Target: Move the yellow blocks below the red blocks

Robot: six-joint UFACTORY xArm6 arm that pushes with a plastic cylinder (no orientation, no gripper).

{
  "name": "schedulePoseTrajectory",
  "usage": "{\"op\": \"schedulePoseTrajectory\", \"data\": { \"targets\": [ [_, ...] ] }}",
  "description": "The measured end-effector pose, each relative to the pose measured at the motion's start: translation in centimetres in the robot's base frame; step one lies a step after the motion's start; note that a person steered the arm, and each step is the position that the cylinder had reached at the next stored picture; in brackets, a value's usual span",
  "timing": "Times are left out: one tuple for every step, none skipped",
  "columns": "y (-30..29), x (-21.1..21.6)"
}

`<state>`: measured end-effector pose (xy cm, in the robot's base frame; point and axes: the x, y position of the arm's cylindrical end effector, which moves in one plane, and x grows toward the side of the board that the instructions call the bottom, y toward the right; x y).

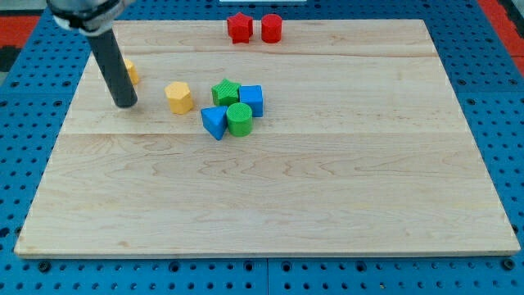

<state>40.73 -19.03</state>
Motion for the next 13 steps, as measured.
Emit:
{"op": "schedulePoseTrajectory", "data": {
  "targets": [
    [3.9, 3.5],
    [4.4, 0.1],
    [5.4, -2.8],
    [7.8, -4.0],
    [6.3, -7.8],
    [9.1, -9.1],
    [14.2, -9.7],
    [14.1, -12.0],
    [13.5, -10.4],
    [6.4, -8.2],
    [1.4, -3.9],
    [-5.7, -1.7],
    [-8.6, -6.0]
  ]
}}
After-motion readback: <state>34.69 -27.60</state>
